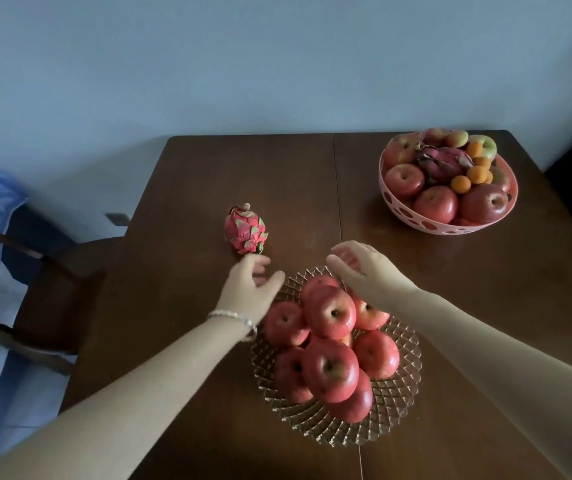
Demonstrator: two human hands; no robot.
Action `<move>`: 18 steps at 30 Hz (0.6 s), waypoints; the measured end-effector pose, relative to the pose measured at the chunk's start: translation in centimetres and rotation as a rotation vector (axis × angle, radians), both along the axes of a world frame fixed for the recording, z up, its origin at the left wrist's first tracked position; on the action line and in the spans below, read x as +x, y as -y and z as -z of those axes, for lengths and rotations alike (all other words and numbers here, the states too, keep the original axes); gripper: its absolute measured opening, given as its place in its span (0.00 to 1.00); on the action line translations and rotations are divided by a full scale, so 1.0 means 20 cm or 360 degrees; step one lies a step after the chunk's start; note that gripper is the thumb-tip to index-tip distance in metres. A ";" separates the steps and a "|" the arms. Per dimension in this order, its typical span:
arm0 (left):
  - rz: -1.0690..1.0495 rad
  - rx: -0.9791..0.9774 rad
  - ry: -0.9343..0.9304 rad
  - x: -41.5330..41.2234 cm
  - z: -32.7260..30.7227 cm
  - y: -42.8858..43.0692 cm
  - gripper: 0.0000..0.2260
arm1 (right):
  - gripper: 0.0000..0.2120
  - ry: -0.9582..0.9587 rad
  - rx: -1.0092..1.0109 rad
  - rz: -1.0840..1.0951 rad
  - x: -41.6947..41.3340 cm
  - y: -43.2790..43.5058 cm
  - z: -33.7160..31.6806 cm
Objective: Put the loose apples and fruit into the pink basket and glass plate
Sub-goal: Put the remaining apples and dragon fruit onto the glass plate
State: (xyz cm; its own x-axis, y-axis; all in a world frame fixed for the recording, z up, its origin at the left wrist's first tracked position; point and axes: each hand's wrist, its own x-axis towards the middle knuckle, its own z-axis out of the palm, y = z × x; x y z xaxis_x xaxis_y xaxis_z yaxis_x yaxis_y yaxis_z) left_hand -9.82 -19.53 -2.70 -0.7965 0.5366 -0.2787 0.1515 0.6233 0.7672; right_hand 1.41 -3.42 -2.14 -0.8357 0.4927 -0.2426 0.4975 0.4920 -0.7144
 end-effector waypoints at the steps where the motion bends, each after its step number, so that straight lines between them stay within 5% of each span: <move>1: -0.0070 -0.0042 -0.0037 -0.08 0.01 -0.05 0.21 | 0.14 -0.0024 -0.0026 0.0028 -0.02 -0.01 -0.02; 8: -0.0431 -0.0651 0.0145 -0.49 0.21 -0.40 0.47 | 0.08 -0.0071 -0.0275 0.0280 -0.17 -0.06 -0.03; 14: -0.0665 -0.0396 0.0169 -0.54 0.31 -0.41 0.35 | 0.07 -0.0063 -0.0290 0.0394 -0.15 -0.08 0.05; 18: -0.0437 -0.0108 0.0144 -0.44 0.22 -0.36 0.33 | 0.08 -0.0199 -0.0333 0.0583 -0.14 -0.10 0.01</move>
